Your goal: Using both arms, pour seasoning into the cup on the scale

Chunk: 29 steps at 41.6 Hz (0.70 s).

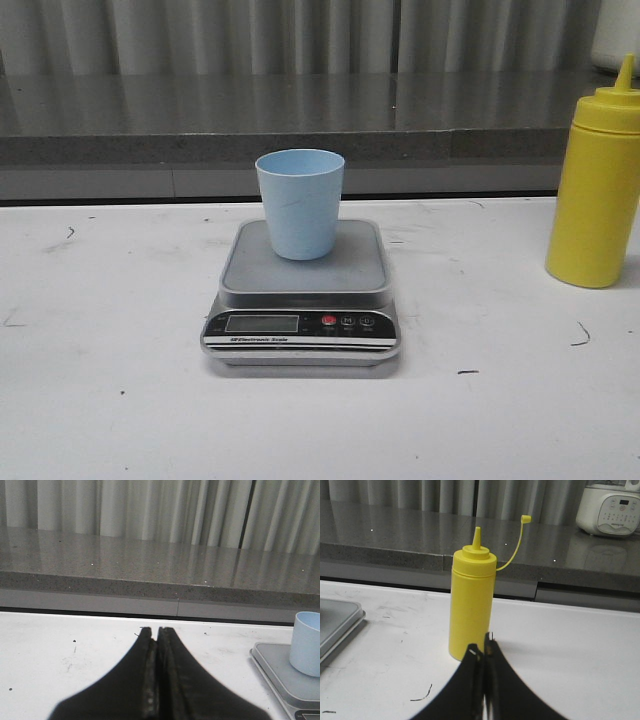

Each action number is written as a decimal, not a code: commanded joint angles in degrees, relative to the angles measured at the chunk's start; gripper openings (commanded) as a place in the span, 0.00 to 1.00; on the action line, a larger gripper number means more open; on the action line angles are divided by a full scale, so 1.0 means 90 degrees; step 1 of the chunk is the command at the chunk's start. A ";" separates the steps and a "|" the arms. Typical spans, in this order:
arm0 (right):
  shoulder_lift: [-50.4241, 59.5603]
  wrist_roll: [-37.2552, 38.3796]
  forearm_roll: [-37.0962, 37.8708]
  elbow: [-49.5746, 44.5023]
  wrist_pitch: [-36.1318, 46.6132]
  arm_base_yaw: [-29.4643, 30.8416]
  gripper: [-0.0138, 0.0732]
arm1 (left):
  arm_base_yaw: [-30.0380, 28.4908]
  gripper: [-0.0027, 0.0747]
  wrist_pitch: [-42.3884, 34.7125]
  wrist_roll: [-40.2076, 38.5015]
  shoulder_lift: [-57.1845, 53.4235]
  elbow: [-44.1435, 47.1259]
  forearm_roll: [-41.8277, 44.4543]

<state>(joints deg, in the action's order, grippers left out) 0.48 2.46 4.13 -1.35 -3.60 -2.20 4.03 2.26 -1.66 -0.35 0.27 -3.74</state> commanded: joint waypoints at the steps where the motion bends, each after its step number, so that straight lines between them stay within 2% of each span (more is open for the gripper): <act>1: 0.0124 0.0049 0.0092 0.0017 0.0805 0.0044 0.08 | 0.0046 0.01 -0.0559 -0.0016 -0.0092 0.0157 -0.0007; 24: 0.0118 0.0085 0.0086 0.0017 0.0946 0.0044 0.08 | 0.0046 0.01 -0.0559 -0.0016 -0.0092 0.0157 -0.0007; 26: 0.0118 0.0004 -0.0117 0.0017 0.0966 0.0044 0.08 | 0.0046 0.01 -0.0559 -0.0016 -0.0092 0.0157 -0.0007; 29: 0.0118 -0.0567 -0.0738 0.0017 0.0922 0.0044 0.08 | 0.0046 0.01 -0.0559 -0.0016 -0.0092 0.0157 -0.0007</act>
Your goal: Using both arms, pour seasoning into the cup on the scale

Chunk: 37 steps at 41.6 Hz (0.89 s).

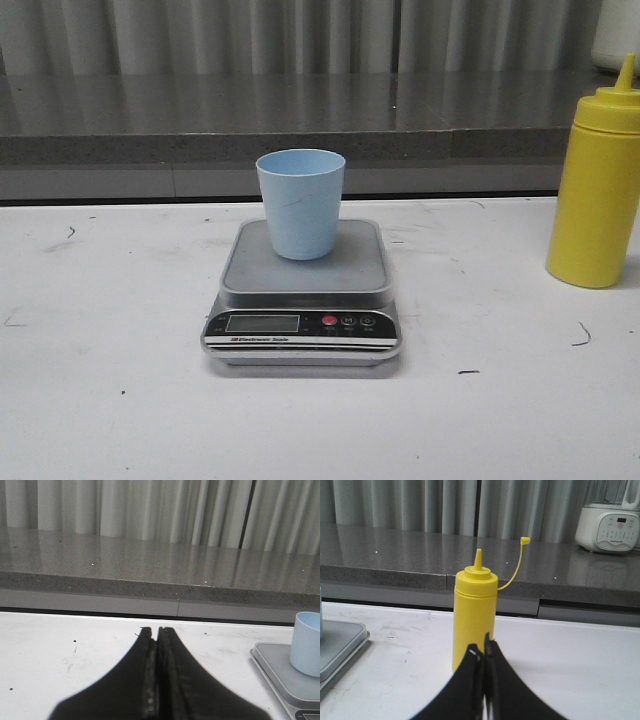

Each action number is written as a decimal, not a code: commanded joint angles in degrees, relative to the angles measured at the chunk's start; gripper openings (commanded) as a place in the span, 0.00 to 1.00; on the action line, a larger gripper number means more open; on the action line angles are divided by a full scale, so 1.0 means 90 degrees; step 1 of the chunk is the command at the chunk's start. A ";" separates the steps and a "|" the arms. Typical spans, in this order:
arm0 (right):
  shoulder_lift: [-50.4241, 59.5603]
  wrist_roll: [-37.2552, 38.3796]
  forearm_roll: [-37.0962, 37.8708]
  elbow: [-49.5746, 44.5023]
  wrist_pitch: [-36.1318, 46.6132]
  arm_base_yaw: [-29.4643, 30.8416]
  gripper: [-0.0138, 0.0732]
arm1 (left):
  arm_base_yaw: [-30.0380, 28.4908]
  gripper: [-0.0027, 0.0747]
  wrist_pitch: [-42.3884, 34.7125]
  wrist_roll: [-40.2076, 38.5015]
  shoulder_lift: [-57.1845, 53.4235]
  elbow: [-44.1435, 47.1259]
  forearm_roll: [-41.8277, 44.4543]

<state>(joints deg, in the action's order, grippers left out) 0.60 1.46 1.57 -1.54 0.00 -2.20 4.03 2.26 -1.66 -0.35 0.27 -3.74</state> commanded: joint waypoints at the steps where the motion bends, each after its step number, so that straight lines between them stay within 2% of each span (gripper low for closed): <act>1: 0.0105 -0.0688 -0.0676 0.0039 0.0507 0.0044 0.08 | 0.0046 0.01 -0.0559 -0.0016 -0.0092 0.0157 -0.0007; 5: 0.0105 -0.1030 -0.1134 0.0039 0.0500 0.0044 0.08 | 0.0046 0.01 -0.0559 -0.0016 -0.0092 0.0157 -0.0007; 37: 0.0105 -0.0949 -0.1078 0.0039 0.0304 0.0044 0.08 | 0.0046 0.01 -0.0559 -0.0016 -0.0092 0.0157 -0.0007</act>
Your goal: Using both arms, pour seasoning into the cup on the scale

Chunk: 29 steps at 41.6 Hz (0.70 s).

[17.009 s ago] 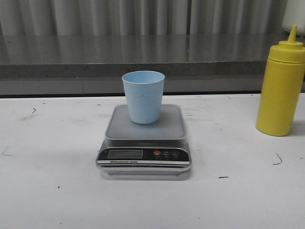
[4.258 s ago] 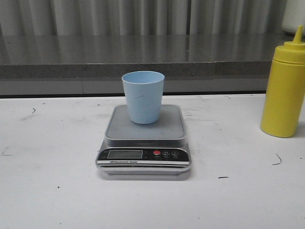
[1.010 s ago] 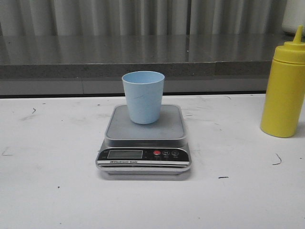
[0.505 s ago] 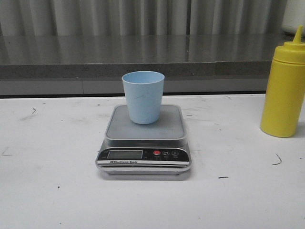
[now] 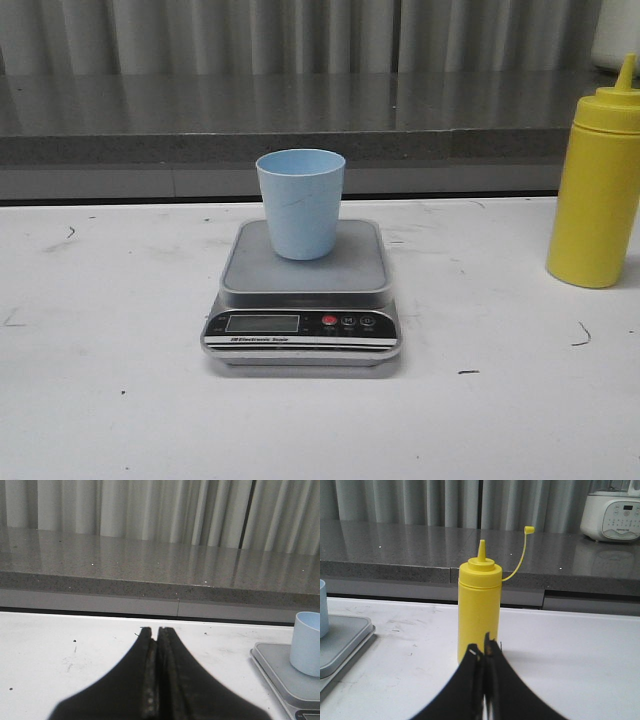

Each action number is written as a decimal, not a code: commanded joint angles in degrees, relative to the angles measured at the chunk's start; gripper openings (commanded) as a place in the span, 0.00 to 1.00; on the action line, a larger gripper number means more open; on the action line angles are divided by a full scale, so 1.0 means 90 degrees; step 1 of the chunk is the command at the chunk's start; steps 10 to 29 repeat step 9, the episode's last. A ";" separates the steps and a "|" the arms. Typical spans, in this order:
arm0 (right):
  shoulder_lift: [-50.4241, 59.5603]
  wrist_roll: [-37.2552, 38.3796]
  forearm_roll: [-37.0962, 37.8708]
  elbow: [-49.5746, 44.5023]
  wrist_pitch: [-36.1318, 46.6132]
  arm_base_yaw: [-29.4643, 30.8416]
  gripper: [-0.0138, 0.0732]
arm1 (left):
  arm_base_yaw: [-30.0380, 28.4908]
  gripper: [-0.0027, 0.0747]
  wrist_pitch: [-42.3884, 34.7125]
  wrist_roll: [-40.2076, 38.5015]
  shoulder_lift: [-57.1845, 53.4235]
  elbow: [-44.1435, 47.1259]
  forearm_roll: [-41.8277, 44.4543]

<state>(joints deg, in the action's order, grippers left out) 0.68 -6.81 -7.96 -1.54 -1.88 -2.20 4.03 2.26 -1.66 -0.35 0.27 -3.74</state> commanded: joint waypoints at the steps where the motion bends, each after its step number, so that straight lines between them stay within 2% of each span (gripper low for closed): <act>1: 0.0096 -0.0029 -0.0020 0.0039 0.0512 0.0044 0.08 | 0.0046 0.01 -0.0559 -0.0016 -0.0092 0.0157 -0.0007; 29: 0.0096 -0.0029 -0.0020 0.0039 0.0512 0.0044 0.08 | 0.0046 0.01 -0.0559 -0.0016 -0.0092 0.0157 -0.0007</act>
